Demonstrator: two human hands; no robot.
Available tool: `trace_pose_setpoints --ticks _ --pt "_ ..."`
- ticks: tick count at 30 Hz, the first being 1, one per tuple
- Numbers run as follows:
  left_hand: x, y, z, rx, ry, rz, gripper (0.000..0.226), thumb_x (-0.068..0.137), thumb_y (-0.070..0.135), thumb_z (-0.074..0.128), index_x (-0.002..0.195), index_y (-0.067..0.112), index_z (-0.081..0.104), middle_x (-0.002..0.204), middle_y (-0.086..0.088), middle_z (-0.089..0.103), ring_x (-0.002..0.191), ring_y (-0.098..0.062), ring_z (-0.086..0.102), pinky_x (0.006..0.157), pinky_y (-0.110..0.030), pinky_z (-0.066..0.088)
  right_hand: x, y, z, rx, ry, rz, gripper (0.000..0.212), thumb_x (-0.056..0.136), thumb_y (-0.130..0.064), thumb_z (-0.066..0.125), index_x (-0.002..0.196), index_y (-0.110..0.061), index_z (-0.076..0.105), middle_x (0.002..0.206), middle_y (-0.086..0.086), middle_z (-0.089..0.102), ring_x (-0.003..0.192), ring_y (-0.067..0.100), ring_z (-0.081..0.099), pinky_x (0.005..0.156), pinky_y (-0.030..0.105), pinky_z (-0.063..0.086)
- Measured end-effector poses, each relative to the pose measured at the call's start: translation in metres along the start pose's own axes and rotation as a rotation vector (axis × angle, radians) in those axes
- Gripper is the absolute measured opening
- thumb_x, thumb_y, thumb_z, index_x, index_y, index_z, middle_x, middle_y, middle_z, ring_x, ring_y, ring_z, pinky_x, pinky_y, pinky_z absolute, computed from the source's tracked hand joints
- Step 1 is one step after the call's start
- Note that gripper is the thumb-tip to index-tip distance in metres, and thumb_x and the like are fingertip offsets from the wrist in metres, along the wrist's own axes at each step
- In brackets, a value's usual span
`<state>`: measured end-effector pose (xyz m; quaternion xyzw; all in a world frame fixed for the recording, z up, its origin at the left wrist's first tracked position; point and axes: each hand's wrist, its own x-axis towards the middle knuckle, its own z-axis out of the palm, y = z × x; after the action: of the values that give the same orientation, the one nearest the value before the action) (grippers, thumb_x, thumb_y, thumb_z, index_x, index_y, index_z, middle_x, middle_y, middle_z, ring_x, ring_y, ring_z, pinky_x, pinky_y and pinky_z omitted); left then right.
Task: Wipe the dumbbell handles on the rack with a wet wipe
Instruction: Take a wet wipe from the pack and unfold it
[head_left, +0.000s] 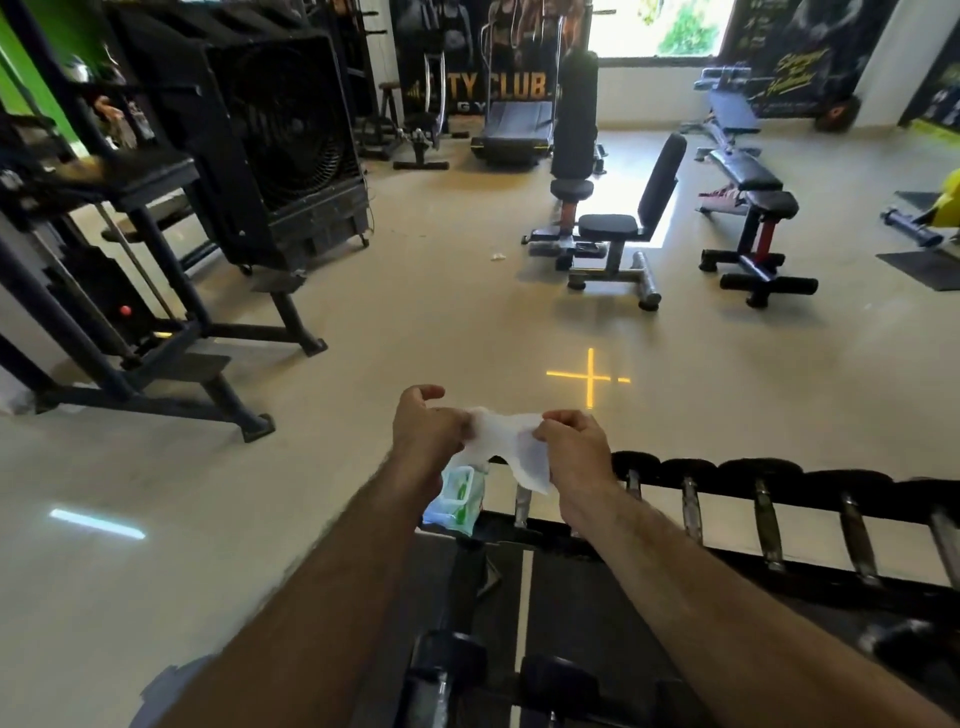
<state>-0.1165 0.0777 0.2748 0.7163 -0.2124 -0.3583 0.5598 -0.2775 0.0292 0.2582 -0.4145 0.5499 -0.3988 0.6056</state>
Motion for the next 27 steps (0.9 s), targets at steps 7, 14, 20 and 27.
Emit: trace_pose_setpoints --ticks 7,14,20,27 --pt "0.009 0.022 -0.024 0.056 -0.182 0.195 0.038 0.083 -0.004 0.082 0.117 0.013 0.074 0.095 -0.016 0.075 0.076 -0.019 0.07 0.066 -0.031 0.056 0.008 -0.008 0.012 0.163 0.023 0.014 0.028 0.094 -0.012 0.082 0.119 -0.021 0.073 0.116 0.005 0.07 0.104 0.027 0.068 0.082 0.047 0.065" --pt "0.016 0.036 -0.032 0.254 -0.176 0.302 0.021 0.095 0.002 0.068 0.105 0.014 0.081 0.101 -0.001 0.077 0.089 -0.013 0.068 0.076 -0.025 0.054 0.007 -0.016 0.01 0.158 -0.066 -0.036 0.024 0.095 -0.008 0.08 0.113 -0.023 0.084 0.11 0.011 0.078 0.109 0.033 0.074 0.096 0.055 0.063" --pt "0.018 0.073 -0.039 0.809 -0.225 0.728 0.016 0.101 0.016 0.062 0.1 0.012 0.078 0.096 0.001 0.065 0.087 -0.014 0.06 0.075 -0.024 0.041 0.007 -0.028 -0.012 -0.473 -0.267 -0.451 0.021 0.099 -0.016 0.076 0.116 -0.026 0.083 0.097 0.001 0.08 0.089 0.011 0.073 0.084 0.029 0.061" --pt "0.011 0.081 -0.043 0.293 -0.443 0.56 0.035 0.11 0.03 0.052 0.094 0.004 0.07 0.09 -0.006 0.069 0.081 -0.022 0.062 0.082 -0.038 0.05 -0.005 -0.049 -0.013 -0.285 -0.225 -0.45 0.035 0.106 -0.035 0.068 0.076 -0.02 0.058 0.081 -0.001 0.056 0.077 0.013 0.052 0.074 0.03 0.043"
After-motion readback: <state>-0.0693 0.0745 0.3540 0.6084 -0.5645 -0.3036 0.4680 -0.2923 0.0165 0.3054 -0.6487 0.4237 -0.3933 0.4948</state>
